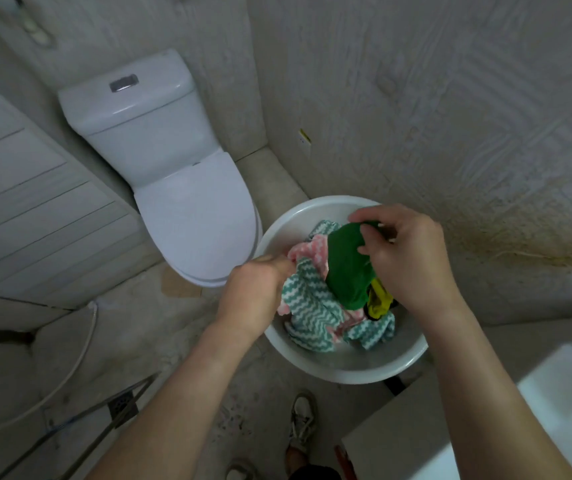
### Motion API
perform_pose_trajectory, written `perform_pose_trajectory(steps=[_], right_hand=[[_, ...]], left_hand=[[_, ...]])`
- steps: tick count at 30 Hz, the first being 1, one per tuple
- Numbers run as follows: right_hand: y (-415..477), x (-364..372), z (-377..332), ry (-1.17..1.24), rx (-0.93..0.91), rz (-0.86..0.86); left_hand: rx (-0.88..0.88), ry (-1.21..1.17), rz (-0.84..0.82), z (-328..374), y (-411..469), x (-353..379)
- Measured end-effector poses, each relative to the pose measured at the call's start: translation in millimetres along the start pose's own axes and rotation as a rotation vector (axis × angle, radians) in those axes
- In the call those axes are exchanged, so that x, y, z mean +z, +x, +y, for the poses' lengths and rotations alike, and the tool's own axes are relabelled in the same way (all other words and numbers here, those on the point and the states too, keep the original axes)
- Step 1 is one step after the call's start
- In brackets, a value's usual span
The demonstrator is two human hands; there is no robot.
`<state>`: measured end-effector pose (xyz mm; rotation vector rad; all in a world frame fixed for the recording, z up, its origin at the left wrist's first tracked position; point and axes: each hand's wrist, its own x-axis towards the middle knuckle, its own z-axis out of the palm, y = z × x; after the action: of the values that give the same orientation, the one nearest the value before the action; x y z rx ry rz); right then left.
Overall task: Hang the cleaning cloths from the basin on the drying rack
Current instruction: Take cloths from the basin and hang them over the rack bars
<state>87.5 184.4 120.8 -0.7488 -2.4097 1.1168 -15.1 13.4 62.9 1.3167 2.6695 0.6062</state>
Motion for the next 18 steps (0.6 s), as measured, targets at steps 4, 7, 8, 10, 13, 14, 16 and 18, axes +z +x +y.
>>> perform_pose_trajectory(steps=[4,7,8,10,13,14,16,18], right_hand=[[3,-12,-12,-0.063,-0.146,0.089],[3,-17,-22,-0.09,-0.182,0.109],[4,-18,-25,-0.001,-0.119,0.078],[6,-18,-26,0.14,0.018,-0.03],[7,-16,-22,-0.037,0.018,-0.312],[6,-11,-20,-0.103,-0.005,-0.394],[3,-1,-16,-0.098,0.003,-0.449],[1,6,-9,-0.01,0.032,-0.371]], left_hand=[[-0.11,-0.309,0.039,14,6,-11],[-0.162,-0.393,0.03,23,14,-20],[-0.148,-0.385,0.024,27,16,-24],[-0.14,-0.441,0.02,35,22,-30],[-0.217,-0.65,0.011,46,33,-38],[-0.245,-0.739,0.004,49,36,-40],[-0.285,-0.906,0.001,53,40,-42],[-0.331,-1.061,0.012,58,41,-42]])
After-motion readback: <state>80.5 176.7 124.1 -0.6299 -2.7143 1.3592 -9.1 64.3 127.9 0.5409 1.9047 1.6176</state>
